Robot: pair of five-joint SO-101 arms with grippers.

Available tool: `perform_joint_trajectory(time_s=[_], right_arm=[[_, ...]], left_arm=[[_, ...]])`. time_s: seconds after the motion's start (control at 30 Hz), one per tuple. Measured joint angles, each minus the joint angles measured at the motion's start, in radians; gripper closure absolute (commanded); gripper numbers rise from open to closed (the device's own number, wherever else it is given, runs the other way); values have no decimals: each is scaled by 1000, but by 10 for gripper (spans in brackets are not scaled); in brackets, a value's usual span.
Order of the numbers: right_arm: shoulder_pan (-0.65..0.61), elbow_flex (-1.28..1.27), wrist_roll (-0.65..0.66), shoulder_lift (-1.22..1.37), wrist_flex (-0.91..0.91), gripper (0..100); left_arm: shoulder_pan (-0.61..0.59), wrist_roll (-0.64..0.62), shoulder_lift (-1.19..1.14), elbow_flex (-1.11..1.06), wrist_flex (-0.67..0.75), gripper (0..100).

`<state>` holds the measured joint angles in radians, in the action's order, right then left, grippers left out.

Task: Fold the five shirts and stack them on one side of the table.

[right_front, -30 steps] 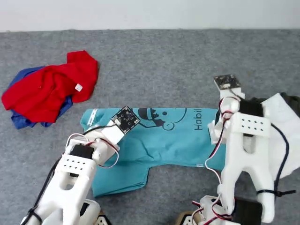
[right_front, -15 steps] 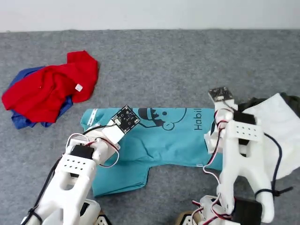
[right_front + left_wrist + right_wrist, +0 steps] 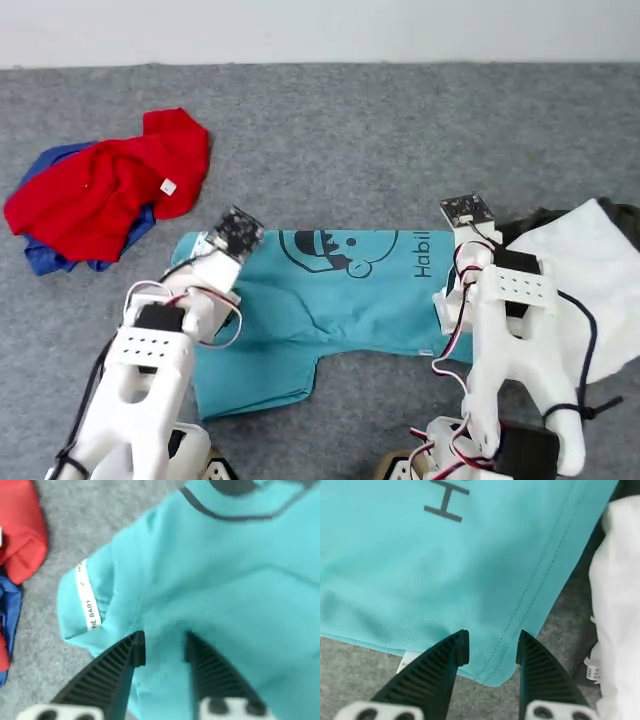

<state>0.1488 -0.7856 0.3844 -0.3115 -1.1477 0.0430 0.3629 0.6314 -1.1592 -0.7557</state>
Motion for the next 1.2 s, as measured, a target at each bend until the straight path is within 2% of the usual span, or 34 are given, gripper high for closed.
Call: perform_joint_trajectory(time_s=[0.27, 0.43, 0.53, 0.7, 0.83, 1.03, 1.2], right_arm=[[0, -3, 0, 0, 0, 833], [0, -3, 0, 0, -2, 833], [-2, -3, 26, 0, -26, 833], [-28, -3, 57, 0, -31, 833], [-28, -3, 57, 0, -31, 833], [-26, -3, 57, 0, -31, 833], [-26, -3, 57, 0, -31, 833]], left_arm=[[0, -147, 0, 74, -29, 783], [-17, -150, 0, 129, -183, 783], [-46, -41, 0, 187, -344, 787], [-101, 264, 0, 250, -612, 836], [-101, 489, 0, 253, -818, 834], [-55, 618, 0, 160, -859, 833], [17, 637, 0, 83, -795, 835]])
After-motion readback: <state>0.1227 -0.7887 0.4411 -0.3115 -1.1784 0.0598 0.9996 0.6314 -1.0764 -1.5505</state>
